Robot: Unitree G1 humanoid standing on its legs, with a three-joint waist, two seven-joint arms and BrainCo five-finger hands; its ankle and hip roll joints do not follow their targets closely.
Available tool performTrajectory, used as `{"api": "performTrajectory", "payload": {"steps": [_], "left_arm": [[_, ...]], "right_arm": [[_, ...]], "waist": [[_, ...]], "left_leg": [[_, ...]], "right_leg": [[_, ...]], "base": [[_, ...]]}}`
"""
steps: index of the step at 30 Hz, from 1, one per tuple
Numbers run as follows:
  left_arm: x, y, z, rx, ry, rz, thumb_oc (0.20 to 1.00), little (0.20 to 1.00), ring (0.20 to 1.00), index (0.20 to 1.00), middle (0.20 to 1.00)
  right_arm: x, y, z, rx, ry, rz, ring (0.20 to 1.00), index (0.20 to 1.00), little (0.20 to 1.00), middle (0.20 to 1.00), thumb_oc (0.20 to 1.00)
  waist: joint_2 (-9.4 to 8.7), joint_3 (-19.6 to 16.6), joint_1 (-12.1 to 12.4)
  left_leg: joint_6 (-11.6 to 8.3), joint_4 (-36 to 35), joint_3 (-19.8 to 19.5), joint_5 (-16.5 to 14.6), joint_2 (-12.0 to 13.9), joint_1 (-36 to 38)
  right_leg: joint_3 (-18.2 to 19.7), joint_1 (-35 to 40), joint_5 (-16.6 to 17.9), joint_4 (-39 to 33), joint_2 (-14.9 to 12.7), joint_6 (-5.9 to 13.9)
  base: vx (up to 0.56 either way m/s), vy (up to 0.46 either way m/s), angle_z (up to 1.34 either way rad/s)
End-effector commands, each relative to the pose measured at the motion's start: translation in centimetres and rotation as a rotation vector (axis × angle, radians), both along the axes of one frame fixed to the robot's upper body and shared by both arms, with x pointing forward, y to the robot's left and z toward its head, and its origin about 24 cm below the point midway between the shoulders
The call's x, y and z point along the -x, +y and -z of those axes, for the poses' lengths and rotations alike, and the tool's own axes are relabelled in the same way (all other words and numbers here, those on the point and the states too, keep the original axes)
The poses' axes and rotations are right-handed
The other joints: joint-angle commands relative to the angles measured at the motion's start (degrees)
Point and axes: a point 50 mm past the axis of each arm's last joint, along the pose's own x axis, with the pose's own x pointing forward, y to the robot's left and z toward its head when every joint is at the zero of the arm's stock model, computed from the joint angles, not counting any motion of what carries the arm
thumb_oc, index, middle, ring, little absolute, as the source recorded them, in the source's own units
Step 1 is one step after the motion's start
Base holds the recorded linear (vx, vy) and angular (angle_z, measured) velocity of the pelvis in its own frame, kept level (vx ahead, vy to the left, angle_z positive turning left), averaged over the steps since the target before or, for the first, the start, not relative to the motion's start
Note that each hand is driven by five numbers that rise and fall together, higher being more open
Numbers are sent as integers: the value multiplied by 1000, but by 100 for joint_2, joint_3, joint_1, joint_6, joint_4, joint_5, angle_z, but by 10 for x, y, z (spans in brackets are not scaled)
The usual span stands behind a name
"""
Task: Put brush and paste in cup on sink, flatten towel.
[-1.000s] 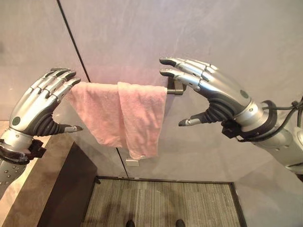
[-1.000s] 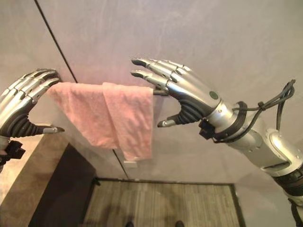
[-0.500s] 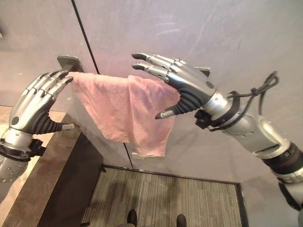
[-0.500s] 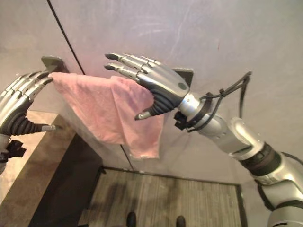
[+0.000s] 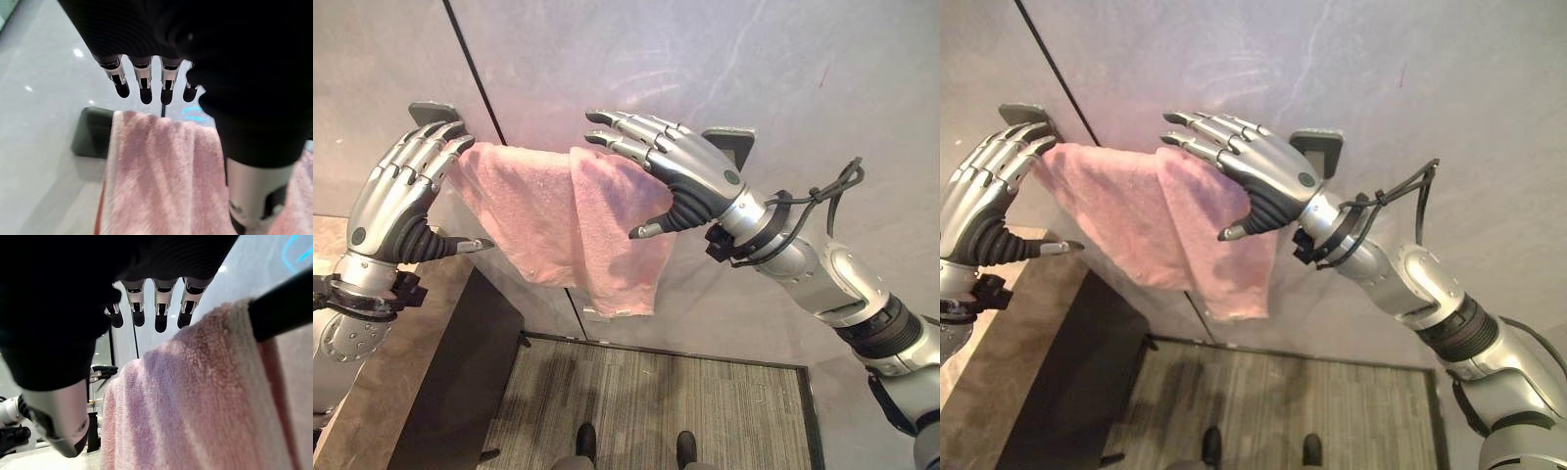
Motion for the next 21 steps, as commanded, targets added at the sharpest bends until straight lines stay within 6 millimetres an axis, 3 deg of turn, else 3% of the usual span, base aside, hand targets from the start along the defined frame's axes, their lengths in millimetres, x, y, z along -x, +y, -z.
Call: {"api": "performTrajectory", "payload": {"steps": [1,12,21], "left_arm": [[-1,-10,-9,-16,-57,48,1000,1000,1000,1000,1000],[-13,-12,9,24,47,66,1000,1000,1000,1000,1000],[-19,-11,19,-14,94,47,1000,1000,1000,1000,1000]], "right_arm": [[7,6,-10,-55,-51,-40,1000,1000,1000,1000,1000],[7,15,4,-21,47,-93,1000,1000,1000,1000,1000],[2,24,14,148,63,-87,1000,1000,1000,1000,1000]], "waist": [[-228,-253,-83],[-185,-187,-154],[-209,-146,-192]], "left_leg": [[12,16,332,-67,75,-20],[5,16,392,-63,87,-14],[10,16,416,-59,72,-82]], "right_leg": [[175,-180,312,-4,-650,354],[237,-216,315,-5,-651,347],[264,-296,344,-6,-665,350]], "base": [[14,4,-5],[0,0,-1],[-2,2,-1]]}}
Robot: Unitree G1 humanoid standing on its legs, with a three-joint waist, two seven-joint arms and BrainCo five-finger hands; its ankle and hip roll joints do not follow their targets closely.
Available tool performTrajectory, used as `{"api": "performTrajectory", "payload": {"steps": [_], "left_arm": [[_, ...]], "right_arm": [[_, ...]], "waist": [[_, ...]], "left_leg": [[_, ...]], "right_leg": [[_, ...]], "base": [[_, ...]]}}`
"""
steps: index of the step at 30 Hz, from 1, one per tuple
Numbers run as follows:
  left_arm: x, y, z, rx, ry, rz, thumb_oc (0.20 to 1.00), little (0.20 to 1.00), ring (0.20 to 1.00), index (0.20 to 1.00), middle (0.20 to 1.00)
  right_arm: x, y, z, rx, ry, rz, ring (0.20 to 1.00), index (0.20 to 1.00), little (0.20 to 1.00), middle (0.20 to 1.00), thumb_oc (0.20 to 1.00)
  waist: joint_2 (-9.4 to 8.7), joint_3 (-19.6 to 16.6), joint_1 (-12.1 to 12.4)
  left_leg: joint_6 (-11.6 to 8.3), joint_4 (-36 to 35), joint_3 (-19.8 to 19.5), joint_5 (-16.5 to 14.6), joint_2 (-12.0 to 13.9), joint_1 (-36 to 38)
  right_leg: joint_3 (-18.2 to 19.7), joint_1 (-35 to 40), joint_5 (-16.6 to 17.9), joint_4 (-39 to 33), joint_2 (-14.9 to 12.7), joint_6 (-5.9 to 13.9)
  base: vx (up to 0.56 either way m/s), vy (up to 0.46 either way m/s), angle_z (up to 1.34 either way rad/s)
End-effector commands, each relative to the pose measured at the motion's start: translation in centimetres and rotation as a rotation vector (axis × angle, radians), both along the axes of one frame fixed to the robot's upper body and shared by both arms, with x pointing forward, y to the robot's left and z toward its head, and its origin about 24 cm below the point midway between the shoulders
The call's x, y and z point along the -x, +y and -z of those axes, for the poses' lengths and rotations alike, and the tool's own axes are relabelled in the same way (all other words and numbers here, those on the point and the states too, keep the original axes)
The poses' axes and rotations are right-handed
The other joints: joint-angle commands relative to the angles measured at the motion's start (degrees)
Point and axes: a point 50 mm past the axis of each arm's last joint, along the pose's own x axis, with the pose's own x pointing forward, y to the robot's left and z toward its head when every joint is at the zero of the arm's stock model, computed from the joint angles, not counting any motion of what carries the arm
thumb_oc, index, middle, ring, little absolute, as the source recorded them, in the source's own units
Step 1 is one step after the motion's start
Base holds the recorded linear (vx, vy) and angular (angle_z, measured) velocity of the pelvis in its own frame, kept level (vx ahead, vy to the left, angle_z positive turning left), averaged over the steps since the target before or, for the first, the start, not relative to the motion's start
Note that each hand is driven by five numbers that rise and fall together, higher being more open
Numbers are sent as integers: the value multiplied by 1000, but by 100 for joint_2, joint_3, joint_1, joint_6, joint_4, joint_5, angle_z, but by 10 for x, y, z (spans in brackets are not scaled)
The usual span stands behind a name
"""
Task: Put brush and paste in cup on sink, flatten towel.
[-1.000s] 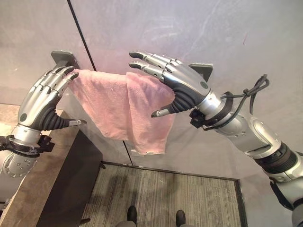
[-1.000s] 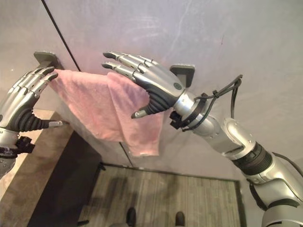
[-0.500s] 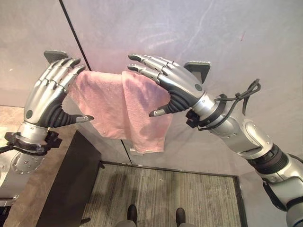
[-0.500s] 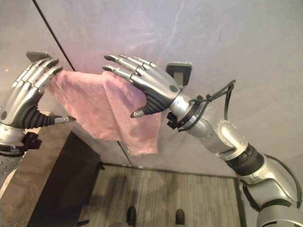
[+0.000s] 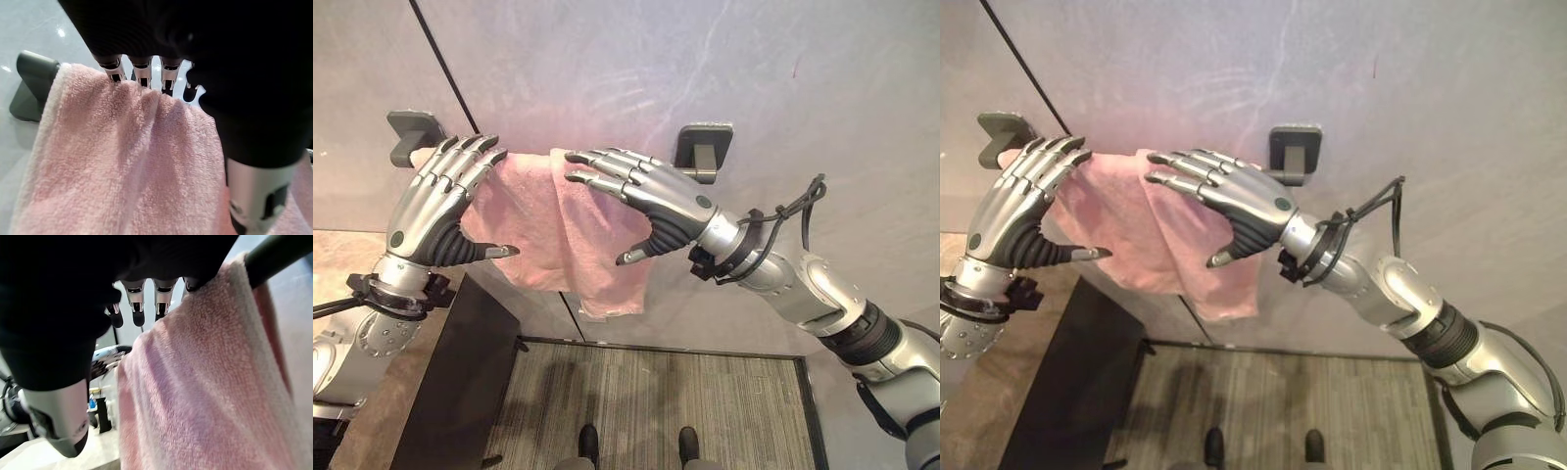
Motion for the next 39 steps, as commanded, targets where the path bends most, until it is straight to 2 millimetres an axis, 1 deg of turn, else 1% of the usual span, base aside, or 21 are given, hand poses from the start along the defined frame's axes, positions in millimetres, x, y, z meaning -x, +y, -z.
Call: {"api": "performTrajectory", "payload": {"steps": [1,5,11,13,14,16,21,26,31,34,35,39], "left_arm": [[-5,3,2,-32,30,-7,1000,1000,1000,1000,1000],[-6,5,5,-66,41,-27,1000,1000,1000,1000,1000],[-7,7,10,-122,66,-46,1000,1000,1000,1000,1000],[-7,7,10,-122,66,-46,1000,1000,1000,1000,1000],[-8,4,14,-159,89,-37,1000,1000,1000,1000,1000],[-8,3,13,-172,91,-30,1000,1000,1000,1000,1000],[-10,-2,14,-185,109,-5,1000,1000,1000,1000,1000],[-10,0,13,-191,112,-10,1000,1000,1000,1000,1000],[-9,7,14,-181,119,-41,1000,1000,1000,1000,1000],[-7,16,18,-172,135,-88,1000,1000,1000,1000,1000],[-7,16,18,-172,136,-89,1000,1000,1000,1000,1000],[-6,28,23,-153,148,-152,1000,1000,1000,1000,1000]], "right_arm": [[0,9,-5,39,-23,-33,1000,1000,1000,1000,1000],[-3,4,-3,60,-29,-9,1000,1000,1000,1000,1000],[-14,-5,14,127,-3,64,1000,1000,1000,1000,1000],[-14,-5,14,127,-3,64,1000,1000,1000,1000,1000],[-26,-10,42,196,79,121,1000,1000,1000,1000,1000],[-26,-7,43,217,87,112,1000,1000,1000,1000,1000],[-33,-8,63,229,180,142,1000,1000,1000,1000,1000],[-32,-7,66,214,205,136,1000,1000,1000,1000,1000],[-33,-11,67,205,218,154,1000,1000,1000,1000,1000],[-32,-19,67,197,223,174,1000,1000,1000,1000,1000],[-32,-19,67,197,224,173,1000,1000,1000,1000,1000],[-31,-26,69,182,236,193,1000,1000,1000,1000,1000]], "waist": [[-297,-171,-73],[-312,-180,-94],[-316,-180,-93],[-316,-180,-92],[-300,-168,-86],[-299,-162,-90],[-265,-150,-94],[-223,-142,-82],[-187,-165,-83],[-175,-190,-89],[-176,-191,-90],[-166,-196,-91]], "left_leg": [[12,16,336,-60,58,-86],[14,16,332,-66,49,-101],[16,16,329,-81,51,-91],[16,16,329,-81,51,-91],[11,16,325,-81,54,-98],[9,16,326,-82,54,-103],[8,16,347,-83,56,-108],[2,16,370,-74,48,-128],[-4,16,396,-74,47,-144],[-9,16,393,-72,56,-144],[-9,16,392,-72,56,-144],[-10,16,381,-69,60,-150]], "right_leg": [[153,-238,310,-6,-676,358],[145,-263,319,-3,-683,365],[137,-259,322,-6,-682,367],[138,-259,322,-6,-682,367],[132,-269,323,-8,-685,377],[140,-280,324,-8,-685,381],[180,-320,336,-8,-686,392],[200,-364,357,-8,-697,398],[205,-392,370,-8,-704,404],[207,-384,366,-8,-696,397],[206,-383,365,-8,-696,397],[182,-386,360,-8,-688,395]], "base": [[0,0,0],[0,0,0],[0,0,0],[0,0,0],[0,0,0],[0,0,0],[1,0,-2],[0,-1,-4],[2,4,-4],[0,0,0],[0,0,0],[0,0,0]]}}
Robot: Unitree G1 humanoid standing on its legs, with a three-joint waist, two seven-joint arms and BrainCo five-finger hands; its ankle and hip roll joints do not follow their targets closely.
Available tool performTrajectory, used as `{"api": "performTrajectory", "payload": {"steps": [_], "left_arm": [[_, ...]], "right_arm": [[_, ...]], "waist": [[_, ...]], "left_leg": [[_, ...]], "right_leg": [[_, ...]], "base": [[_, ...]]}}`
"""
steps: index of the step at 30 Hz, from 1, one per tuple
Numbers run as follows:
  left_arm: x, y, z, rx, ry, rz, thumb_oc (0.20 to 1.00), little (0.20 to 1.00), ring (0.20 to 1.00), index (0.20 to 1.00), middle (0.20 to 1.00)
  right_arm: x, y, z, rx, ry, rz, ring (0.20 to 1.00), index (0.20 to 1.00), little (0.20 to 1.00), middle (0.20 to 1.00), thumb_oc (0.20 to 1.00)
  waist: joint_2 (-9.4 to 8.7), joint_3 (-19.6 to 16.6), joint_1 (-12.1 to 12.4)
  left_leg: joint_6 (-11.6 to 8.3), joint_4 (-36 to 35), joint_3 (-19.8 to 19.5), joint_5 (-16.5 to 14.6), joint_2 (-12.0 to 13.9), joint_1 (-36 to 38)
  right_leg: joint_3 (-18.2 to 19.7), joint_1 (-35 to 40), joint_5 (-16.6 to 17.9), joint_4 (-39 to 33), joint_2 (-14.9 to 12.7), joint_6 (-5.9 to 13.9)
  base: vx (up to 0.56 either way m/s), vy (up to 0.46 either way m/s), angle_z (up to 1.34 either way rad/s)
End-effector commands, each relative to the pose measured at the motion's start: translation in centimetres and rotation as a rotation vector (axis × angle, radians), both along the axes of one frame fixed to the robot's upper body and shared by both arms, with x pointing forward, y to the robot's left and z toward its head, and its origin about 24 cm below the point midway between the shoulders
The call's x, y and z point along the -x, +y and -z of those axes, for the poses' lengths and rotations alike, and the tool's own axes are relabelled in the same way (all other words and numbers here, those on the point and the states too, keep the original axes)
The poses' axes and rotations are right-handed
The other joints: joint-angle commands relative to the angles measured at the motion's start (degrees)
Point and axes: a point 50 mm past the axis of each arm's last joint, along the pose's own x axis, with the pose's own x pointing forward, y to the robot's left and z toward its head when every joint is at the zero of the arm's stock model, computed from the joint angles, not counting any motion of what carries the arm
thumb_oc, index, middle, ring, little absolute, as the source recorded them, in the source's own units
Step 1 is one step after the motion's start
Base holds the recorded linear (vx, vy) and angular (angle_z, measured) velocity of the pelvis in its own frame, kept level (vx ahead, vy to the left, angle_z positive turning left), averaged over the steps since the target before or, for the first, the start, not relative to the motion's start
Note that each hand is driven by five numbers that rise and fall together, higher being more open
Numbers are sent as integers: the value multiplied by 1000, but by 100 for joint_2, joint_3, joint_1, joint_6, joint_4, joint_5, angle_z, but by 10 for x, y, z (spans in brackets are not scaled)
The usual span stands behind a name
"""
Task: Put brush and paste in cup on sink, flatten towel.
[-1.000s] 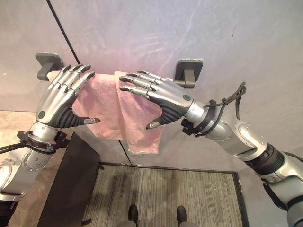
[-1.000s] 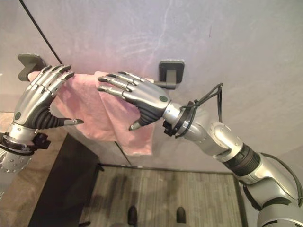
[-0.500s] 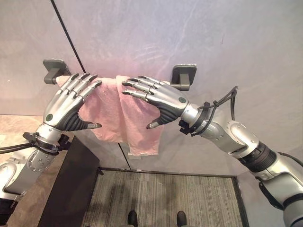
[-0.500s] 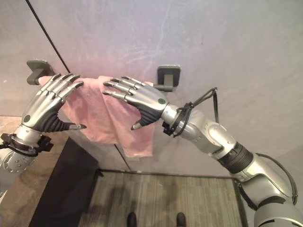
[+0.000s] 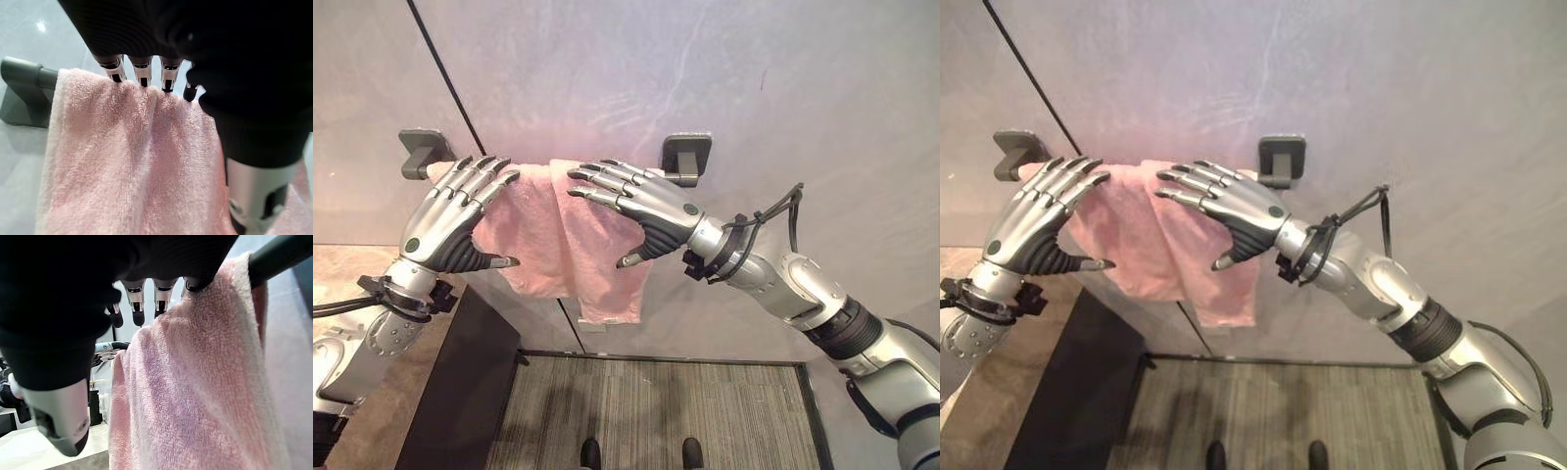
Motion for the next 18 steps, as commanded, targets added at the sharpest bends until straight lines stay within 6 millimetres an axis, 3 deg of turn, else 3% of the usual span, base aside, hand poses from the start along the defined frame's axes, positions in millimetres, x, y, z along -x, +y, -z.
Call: {"api": "performTrajectory", "payload": {"steps": [1,11,18], "left_arm": [[1,20,5,-57,54,-107,1000,1000,1000,1000,1000],[5,46,11,23,48,-232,1000,1000,1000,1000,1000],[3,58,26,240,66,-286,1000,1000,1000,1000,1000]], "right_arm": [[-13,-26,48,138,214,148,1000,1000,1000,1000,1000],[-20,-48,56,136,241,249,1000,1000,1000,1000,1000],[-27,-66,67,154,266,340,1000,1000,1000,1000,1000]], "waist": [[-255,201,-63],[-254,215,-51],[-265,218,-60]], "left_leg": [[-3,19,253,-81,47,-69],[-15,19,282,-65,75,-82],[-17,19,277,-61,58,-113]], "right_leg": [[49,-222,285,-7,-693,397],[63,-258,294,-7,-691,397],[67,-291,311,-7,-702,404]], "base": [[0,0,0],[0,0,0],[0,0,0]]}}
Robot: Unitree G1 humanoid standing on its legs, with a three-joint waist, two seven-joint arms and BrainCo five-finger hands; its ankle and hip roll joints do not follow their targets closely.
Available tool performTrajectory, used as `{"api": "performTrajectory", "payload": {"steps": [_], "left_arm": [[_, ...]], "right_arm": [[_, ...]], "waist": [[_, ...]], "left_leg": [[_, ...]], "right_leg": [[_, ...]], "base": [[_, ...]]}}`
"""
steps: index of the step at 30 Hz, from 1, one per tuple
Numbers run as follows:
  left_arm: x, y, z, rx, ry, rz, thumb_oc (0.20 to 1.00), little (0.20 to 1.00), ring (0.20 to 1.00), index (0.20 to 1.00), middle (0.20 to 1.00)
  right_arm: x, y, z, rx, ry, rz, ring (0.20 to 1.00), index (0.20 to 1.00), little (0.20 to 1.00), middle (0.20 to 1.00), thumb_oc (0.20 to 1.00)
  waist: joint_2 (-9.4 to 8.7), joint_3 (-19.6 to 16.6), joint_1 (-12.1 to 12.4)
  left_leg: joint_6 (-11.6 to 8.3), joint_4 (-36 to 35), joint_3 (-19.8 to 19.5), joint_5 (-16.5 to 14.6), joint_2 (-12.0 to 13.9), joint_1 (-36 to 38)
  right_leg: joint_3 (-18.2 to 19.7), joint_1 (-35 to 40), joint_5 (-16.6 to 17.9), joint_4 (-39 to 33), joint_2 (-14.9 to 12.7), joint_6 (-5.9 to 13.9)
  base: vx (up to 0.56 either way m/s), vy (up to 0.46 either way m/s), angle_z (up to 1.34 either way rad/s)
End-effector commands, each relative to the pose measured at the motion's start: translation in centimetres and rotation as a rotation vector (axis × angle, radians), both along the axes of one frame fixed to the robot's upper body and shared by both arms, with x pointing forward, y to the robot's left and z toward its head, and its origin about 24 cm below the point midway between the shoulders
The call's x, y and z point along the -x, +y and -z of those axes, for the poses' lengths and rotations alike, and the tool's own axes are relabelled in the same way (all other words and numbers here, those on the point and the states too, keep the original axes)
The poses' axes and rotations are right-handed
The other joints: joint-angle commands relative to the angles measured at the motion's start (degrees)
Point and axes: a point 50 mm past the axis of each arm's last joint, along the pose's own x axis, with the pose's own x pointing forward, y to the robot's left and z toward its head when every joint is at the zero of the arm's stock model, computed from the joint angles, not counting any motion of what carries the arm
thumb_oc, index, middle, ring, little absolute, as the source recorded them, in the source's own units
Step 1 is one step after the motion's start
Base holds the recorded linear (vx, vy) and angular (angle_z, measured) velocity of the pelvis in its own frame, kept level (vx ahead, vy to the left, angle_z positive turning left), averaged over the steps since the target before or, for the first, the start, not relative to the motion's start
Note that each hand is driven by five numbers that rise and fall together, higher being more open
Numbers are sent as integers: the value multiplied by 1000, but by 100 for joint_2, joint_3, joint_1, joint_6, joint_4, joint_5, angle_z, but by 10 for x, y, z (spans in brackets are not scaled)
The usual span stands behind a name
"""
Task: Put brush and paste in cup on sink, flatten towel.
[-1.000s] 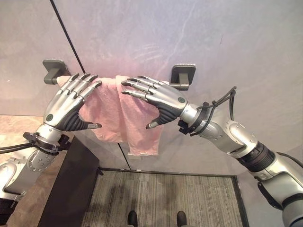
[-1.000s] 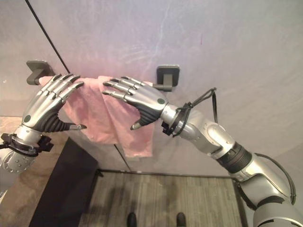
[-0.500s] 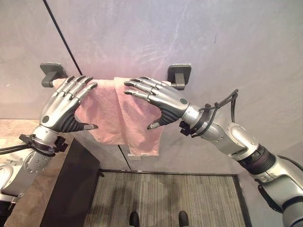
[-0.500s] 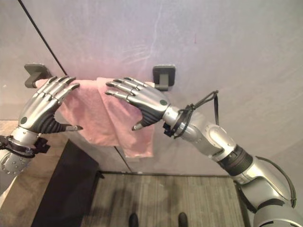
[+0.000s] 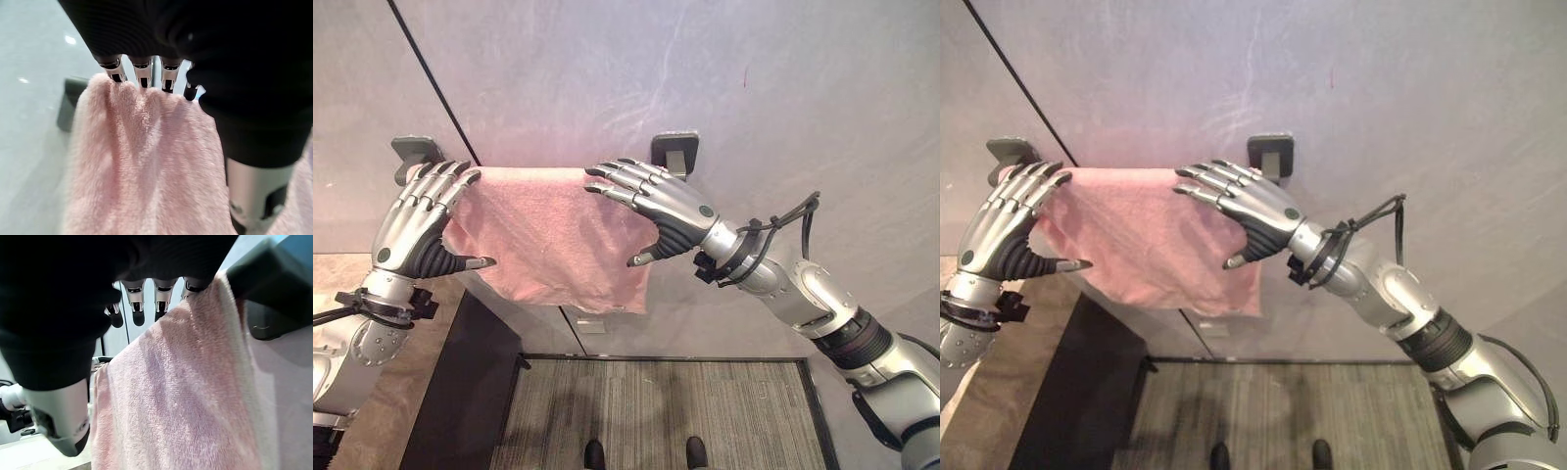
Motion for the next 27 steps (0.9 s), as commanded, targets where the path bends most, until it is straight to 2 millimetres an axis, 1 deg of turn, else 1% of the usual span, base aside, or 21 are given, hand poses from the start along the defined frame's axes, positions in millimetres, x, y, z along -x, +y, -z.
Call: {"api": "performTrajectory", "payload": {"steps": [1,2,3,4,8,11,14,16,17,18,20,23,25,27], "left_arm": [[-1,31,12,125,64,-145,1000,1000,1000,1000,1000],[-1,31,14,153,69,-144,1000,1000,1000,1000,1000],[-2,33,18,232,61,-151,1000,1000,1000,1000,1000],[-3,32,18,251,59,-145,1000,1000,1000,1000,1000],[-6,29,23,311,58,-133,1000,1000,1000,1000,1000],[-6,26,24,325,61,-118,1000,1000,1000,1000,1000],[-9,15,23,377,34,-66,1000,1000,1000,1000,1000],[-10,13,24,413,27,-56,1000,1000,1000,1000,1000],[-10,7,27,566,-7,-10,1000,1000,1000,1000,1000],[-10,5,26,583,-17,1,1000,1000,1000,1000,1000],[-8,-1,22,581,-32,35,1000,1000,1000,1000,1000],[-9,-11,14,580,-63,90,1000,1000,1000,1000,1000],[-9,-14,11,571,-75,104,1000,1000,1000,1000,1000],[-8,-20,4,514,-104,123,1000,1000,1000,1000,1000]], "right_arm": [[-27,-51,63,183,257,283,1000,1000,1000,1000,1000],[-28,-52,64,190,261,291,1000,1000,1000,1000,1000],[-29,-55,66,192,266,307,1000,1000,1000,1000,1000],[-30,-57,66,190,267,314,1000,1000,1000,1000,1000],[-31,-57,65,178,259,319,1000,1000,1000,1000,1000],[-31,-57,62,164,251,321,1000,1000,1000,1000,1000],[-31,-54,57,135,232,311,1000,1000,1000,1000,1000],[-30,-53,56,123,232,307,1000,1000,1000,1000,1000],[-28,-49,55,36,268,278,1000,1000,1000,1000,1000],[-27,-48,55,8,276,272,1000,1000,1000,1000,1000],[-25,-46,52,-24,264,256,1000,1000,1000,1000,1000],[-28,-41,46,-92,246,244,1000,1000,1000,1000,1000],[-27,-40,44,-104,235,239,1000,1000,1000,1000,1000],[-25,-39,34,-158,184,223,1000,1000,1000,1000,1000]], "waist": [[-365,250,29],[-362,247,25],[-365,243,16],[-361,244,14],[-356,244,4],[-357,232,1],[-370,208,-6],[-370,208,-6],[-372,204,-22],[-371,198,-19],[-378,188,-18],[-377,165,7],[-382,160,6],[-378,135,-10]], "left_leg": [[-7,37,272,-56,46,-102],[-7,37,273,-56,41,-105],[-7,37,278,-52,40,-113],[-7,37,279,-49,39,-121],[-8,37,286,-49,46,-132],[-10,37,287,-53,59,-125],[-14,37,289,-59,75,-112],[-15,37,289,-60,78,-106],[-12,37,299,-59,88,-90],[-10,37,298,-66,88,-84],[-7,37,300,-71,92,-73],[-7,37,281,-81,89,-61],[-7,37,281,-83,93,-55],[-7,37,286,-97,105,-28]], "right_leg": [[44,-258,300,9,-713,411],[49,-271,303,9,-714,411],[51,-286,311,9,-716,412],[58,-293,313,9,-716,413],[84,-322,314,9,-709,409],[83,-315,305,9,-700,408],[71,-295,286,9,-688,398],[76,-290,283,9,-684,395],[78,-281,276,9,-679,391],[79,-272,266,9,-673,390],[81,-262,258,9,-666,386],[74,-245,245,9,-653,385],[74,-240,243,9,-654,387],[73,-219,234,9,-647,390]], "base": [[0,0,0],[0,0,0],[0,0,0],[0,0,0],[0,0,0],[10,-5,-1],[0,0,0],[0,0,0],[0,0,0],[0,0,0],[0,0,0],[0,0,0],[0,0,0],[0,0,0]]}}
